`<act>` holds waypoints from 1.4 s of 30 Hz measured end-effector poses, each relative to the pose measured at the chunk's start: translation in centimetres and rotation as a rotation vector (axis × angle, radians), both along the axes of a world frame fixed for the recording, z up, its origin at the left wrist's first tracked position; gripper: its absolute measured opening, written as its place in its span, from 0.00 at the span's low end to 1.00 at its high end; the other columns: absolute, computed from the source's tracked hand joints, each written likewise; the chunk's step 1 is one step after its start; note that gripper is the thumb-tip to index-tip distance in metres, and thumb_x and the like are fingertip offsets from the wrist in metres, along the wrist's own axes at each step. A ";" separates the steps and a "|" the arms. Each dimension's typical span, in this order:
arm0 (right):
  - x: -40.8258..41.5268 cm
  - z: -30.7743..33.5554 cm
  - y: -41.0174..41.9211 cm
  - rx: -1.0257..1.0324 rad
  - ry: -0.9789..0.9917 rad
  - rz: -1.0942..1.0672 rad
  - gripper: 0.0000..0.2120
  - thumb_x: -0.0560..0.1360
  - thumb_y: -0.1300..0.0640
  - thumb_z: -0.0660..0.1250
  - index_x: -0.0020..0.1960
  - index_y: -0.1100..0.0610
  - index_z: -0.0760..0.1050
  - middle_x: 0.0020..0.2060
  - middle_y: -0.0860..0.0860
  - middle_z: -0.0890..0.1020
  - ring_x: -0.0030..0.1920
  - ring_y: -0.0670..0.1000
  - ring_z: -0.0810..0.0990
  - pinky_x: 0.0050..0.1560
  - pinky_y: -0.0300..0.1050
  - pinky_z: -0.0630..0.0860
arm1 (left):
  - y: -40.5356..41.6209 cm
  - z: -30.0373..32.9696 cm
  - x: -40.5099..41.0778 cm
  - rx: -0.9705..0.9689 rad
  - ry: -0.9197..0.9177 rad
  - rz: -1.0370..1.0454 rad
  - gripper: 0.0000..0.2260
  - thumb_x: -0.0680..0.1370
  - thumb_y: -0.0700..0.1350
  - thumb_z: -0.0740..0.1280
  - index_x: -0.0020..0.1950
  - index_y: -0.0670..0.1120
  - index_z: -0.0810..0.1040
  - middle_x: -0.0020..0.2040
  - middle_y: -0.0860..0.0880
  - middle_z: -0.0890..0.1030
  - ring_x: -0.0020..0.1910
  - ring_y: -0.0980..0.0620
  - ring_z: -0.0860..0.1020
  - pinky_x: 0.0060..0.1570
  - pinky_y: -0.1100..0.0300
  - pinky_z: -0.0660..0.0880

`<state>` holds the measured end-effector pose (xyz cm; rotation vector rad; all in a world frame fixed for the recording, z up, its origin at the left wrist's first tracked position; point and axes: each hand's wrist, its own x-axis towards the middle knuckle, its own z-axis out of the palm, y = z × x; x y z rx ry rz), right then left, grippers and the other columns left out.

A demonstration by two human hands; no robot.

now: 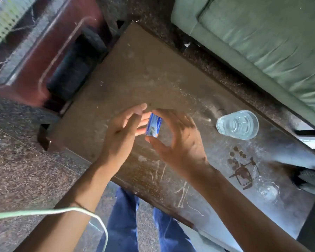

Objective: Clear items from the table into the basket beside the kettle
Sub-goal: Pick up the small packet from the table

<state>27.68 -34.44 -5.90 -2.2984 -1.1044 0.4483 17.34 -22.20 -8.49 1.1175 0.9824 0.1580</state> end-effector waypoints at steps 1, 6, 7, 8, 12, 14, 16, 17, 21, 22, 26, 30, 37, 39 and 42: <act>-0.3 0.5 1.4 0.032 0.000 0.006 0.26 0.71 0.56 0.80 0.67 0.58 0.80 0.58 0.52 0.86 0.58 0.52 0.81 0.63 0.47 0.75 | 1.0 0.4 -0.2 -0.095 -0.014 0.041 0.11 0.82 0.55 0.70 0.62 0.54 0.86 0.57 0.53 0.91 0.58 0.57 0.90 0.57 0.60 0.85; -2.0 2.5 8.0 0.133 0.002 0.051 0.27 0.70 0.53 0.82 0.66 0.58 0.82 0.57 0.50 0.87 0.59 0.49 0.80 0.66 0.47 0.76 | 6.8 2.0 -2.6 -0.454 -0.237 0.118 0.18 0.86 0.55 0.64 0.57 0.47 0.90 0.56 0.42 0.90 0.53 0.45 0.90 0.54 0.48 0.88; -2.3 2.7 9.2 0.128 0.019 0.066 0.27 0.70 0.52 0.82 0.67 0.58 0.82 0.58 0.50 0.87 0.61 0.50 0.80 0.67 0.49 0.76 | 8.0 2.4 -3.3 -0.468 -0.263 0.119 0.18 0.86 0.54 0.63 0.58 0.47 0.91 0.57 0.41 0.90 0.54 0.44 0.90 0.53 0.50 0.87; -2.5 2.8 10.3 0.120 0.037 0.080 0.27 0.71 0.52 0.81 0.67 0.57 0.81 0.59 0.49 0.87 0.64 0.52 0.81 0.68 0.52 0.76 | 9.0 2.7 -3.9 -0.460 -0.275 0.124 0.17 0.85 0.52 0.64 0.58 0.47 0.91 0.57 0.41 0.90 0.55 0.44 0.90 0.53 0.51 0.87; -3.2 3.1 14.3 0.141 0.047 0.152 0.25 0.73 0.54 0.79 0.68 0.57 0.81 0.60 0.49 0.86 0.65 0.51 0.80 0.74 0.46 0.70 | 12.8 3.3 -5.8 -0.306 -0.258 0.176 0.12 0.81 0.44 0.70 0.58 0.48 0.92 0.56 0.43 0.91 0.52 0.47 0.91 0.54 0.54 0.87; -3.4 3.2 16.3 0.182 0.040 0.204 0.23 0.73 0.56 0.79 0.67 0.57 0.81 0.58 0.49 0.86 0.61 0.47 0.80 0.74 0.36 0.65 | 14.8 3.7 -6.3 -0.209 -0.227 0.219 0.12 0.79 0.42 0.72 0.59 0.48 0.92 0.54 0.44 0.91 0.51 0.47 0.91 0.54 0.54 0.88; -3.2 3.5 18.4 0.233 0.046 0.247 0.23 0.73 0.56 0.79 0.67 0.56 0.80 0.57 0.48 0.85 0.60 0.46 0.79 0.71 0.31 0.62 | 16.8 4.3 -6.6 -0.116 -0.197 0.251 0.11 0.78 0.43 0.74 0.57 0.49 0.92 0.54 0.44 0.91 0.51 0.45 0.92 0.54 0.53 0.88; -3.0 3.6 19.6 0.258 0.041 0.263 0.23 0.73 0.55 0.79 0.67 0.56 0.80 0.57 0.48 0.85 0.59 0.47 0.79 0.70 0.31 0.64 | 17.9 4.6 -6.6 -0.081 -0.192 0.266 0.10 0.77 0.42 0.74 0.56 0.49 0.92 0.54 0.43 0.91 0.51 0.44 0.92 0.55 0.52 0.88; -0.6 4.5 25.3 0.249 -0.050 0.272 0.22 0.75 0.53 0.76 0.68 0.59 0.80 0.59 0.53 0.86 0.60 0.54 0.82 0.67 0.43 0.72 | 22.9 5.8 -6.2 0.097 -0.174 0.334 0.13 0.75 0.40 0.80 0.59 0.47 0.89 0.55 0.45 0.92 0.50 0.46 0.92 0.51 0.56 0.88; 0.2 4.9 26.9 0.213 -0.073 0.274 0.23 0.76 0.53 0.75 0.69 0.58 0.80 0.60 0.53 0.86 0.61 0.55 0.82 0.67 0.44 0.72 | 24.4 6.0 -6.1 0.179 -0.156 0.333 0.14 0.75 0.40 0.78 0.61 0.48 0.88 0.54 0.46 0.92 0.49 0.47 0.92 0.52 0.57 0.88; 2.9 5.3 33.0 0.091 -0.159 0.318 0.23 0.77 0.54 0.74 0.70 0.60 0.78 0.62 0.56 0.84 0.64 0.58 0.81 0.68 0.48 0.72 | 30.4 7.0 -6.2 0.660 0.087 0.213 0.18 0.82 0.38 0.77 0.64 0.60 0.87 0.50 0.61 0.90 0.48 0.64 0.89 0.55 0.70 0.83; 5.0 4.7 37.8 -0.028 -0.254 0.384 0.26 0.78 0.54 0.75 0.73 0.60 0.75 0.68 0.58 0.80 0.70 0.60 0.76 0.74 0.48 0.66 | 34.0 7.3 -4.6 1.017 0.308 0.028 0.15 0.82 0.41 0.72 0.68 0.52 0.86 0.54 0.51 0.90 0.50 0.46 0.89 0.59 0.50 0.87; 6.1 3.0 40.6 -0.151 -0.337 0.432 0.30 0.81 0.43 0.69 0.78 0.53 0.68 0.79 0.57 0.66 0.81 0.60 0.60 0.81 0.51 0.61 | 35.3 4.1 -1.9 1.174 0.715 -0.315 0.16 0.79 0.39 0.71 0.65 0.53 0.85 0.59 0.44 0.88 0.62 0.37 0.84 0.61 0.48 0.78; 6.2 2.7 40.7 -0.165 -0.328 0.432 0.30 0.81 0.43 0.68 0.79 0.54 0.68 0.79 0.58 0.66 0.82 0.60 0.59 0.82 0.52 0.60 | 35.4 3.2 -1.8 1.189 0.805 -0.316 0.17 0.78 0.40 0.70 0.65 0.54 0.84 0.62 0.46 0.87 0.63 0.37 0.83 0.62 0.48 0.77; 6.2 2.5 40.7 -0.171 -0.345 0.433 0.32 0.81 0.41 0.67 0.79 0.55 0.67 0.79 0.59 0.66 0.82 0.60 0.59 0.82 0.53 0.59 | 35.4 2.5 -1.4 1.210 0.867 -0.299 0.17 0.79 0.38 0.69 0.65 0.52 0.84 0.63 0.45 0.87 0.65 0.38 0.82 0.64 0.49 0.75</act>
